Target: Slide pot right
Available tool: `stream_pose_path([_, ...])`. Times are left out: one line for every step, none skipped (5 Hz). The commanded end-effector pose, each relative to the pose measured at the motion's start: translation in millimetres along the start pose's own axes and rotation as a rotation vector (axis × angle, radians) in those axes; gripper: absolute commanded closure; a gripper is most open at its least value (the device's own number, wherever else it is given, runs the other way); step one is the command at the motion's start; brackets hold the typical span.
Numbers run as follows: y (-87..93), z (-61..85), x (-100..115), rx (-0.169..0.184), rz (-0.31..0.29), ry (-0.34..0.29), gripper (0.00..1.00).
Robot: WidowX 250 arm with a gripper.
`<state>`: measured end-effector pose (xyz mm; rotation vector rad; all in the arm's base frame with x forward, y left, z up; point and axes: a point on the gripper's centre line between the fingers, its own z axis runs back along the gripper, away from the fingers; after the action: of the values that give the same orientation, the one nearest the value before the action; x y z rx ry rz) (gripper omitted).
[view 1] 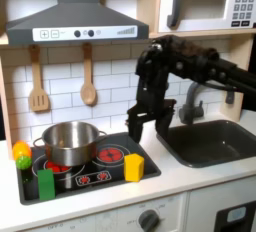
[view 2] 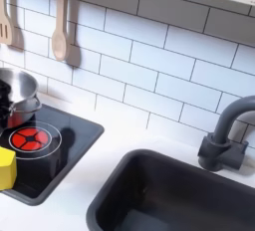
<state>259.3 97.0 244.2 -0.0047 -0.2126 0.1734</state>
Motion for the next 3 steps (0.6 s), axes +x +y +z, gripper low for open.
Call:
stream_pose_path([14.8,-6.6,40,0.011,-0.015,-0.028,0.00])
stream_pose_path([22.2,-10.8,55,0.023,-0.023,-0.046,0.00])
stream_pose_path([31.5,-19.9,69,0.022,-0.019,-0.055,0.00])
